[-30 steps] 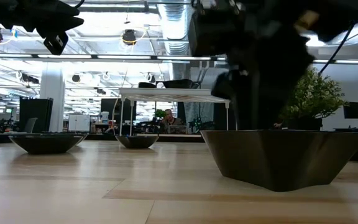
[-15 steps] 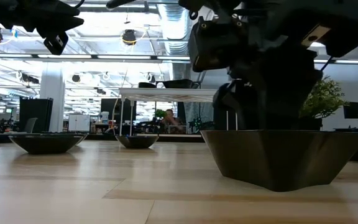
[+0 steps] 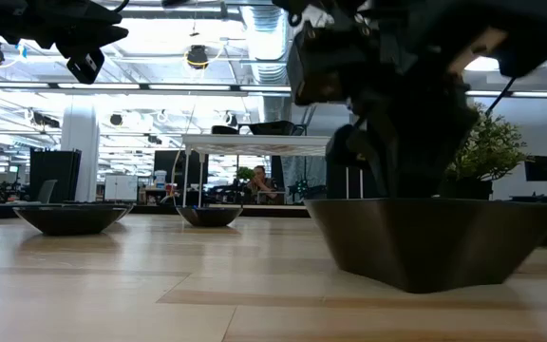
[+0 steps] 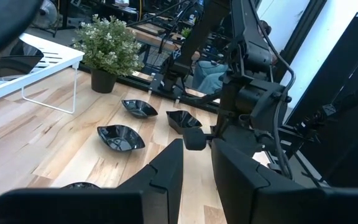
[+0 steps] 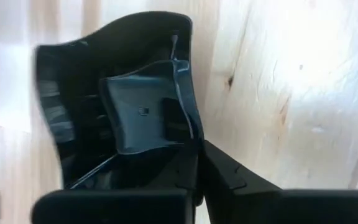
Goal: Pick & Place Mini shaped plates
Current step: Stack the bottom black left black distorted square plate on top of the black distorted square plates on the shelf
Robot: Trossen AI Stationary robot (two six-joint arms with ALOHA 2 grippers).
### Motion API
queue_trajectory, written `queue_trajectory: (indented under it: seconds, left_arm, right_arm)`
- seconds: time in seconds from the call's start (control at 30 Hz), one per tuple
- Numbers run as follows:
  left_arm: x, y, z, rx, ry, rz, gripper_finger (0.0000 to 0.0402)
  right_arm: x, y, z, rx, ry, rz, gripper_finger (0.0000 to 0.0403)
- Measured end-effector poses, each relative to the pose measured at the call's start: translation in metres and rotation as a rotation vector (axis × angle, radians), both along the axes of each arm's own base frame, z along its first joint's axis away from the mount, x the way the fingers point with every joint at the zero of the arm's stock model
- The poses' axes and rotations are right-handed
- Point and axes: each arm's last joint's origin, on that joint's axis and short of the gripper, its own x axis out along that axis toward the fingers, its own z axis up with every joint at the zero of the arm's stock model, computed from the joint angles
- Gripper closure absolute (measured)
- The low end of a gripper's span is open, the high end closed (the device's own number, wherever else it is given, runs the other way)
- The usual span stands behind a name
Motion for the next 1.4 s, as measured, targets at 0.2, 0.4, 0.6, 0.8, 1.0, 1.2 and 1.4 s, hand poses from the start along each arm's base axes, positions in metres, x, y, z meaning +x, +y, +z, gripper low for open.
queue_trajectory:
  seconds: [0.2,0.4,0.6,0.8,1.0,1.2,1.4]
  left_arm:
    - [0.000,0.000,0.000,0.000,0.000,0.000,0.0315]
    - [0.000,0.000,0.000,0.000,-0.001,0.000,0.0315]
    - [0.000,0.000,0.000,0.000,-0.001,0.000,0.0315]
    - [0.000,0.000,0.000,0.003,-0.001,-0.001,0.0315]
    - [0.000,0.000,0.000,0.004,-0.001,-0.001,0.0315]
    - [0.000,0.000,0.000,0.003,-0.001,-0.001,0.0315]
    - [0.000,0.000,0.000,0.004,-0.002,-0.001,0.0315]
  right_arm:
    - [0.007,0.000,0.014,0.002,-0.022,-0.001,0.0394]
    - [0.014,-0.007,0.039,-0.015,-0.020,0.030,0.0400]
    - [0.024,-0.024,0.082,-0.029,-0.059,0.062,0.0401]
    - [0.032,-0.057,0.133,-0.043,-0.129,0.052,0.0401]
    - [0.031,-0.105,0.179,-0.076,-0.211,0.023,0.0401]
    - [0.023,-0.167,0.211,-0.140,-0.308,-0.037,0.0402]
    - [0.008,-0.226,0.228,-0.215,-0.374,-0.087,0.0402]
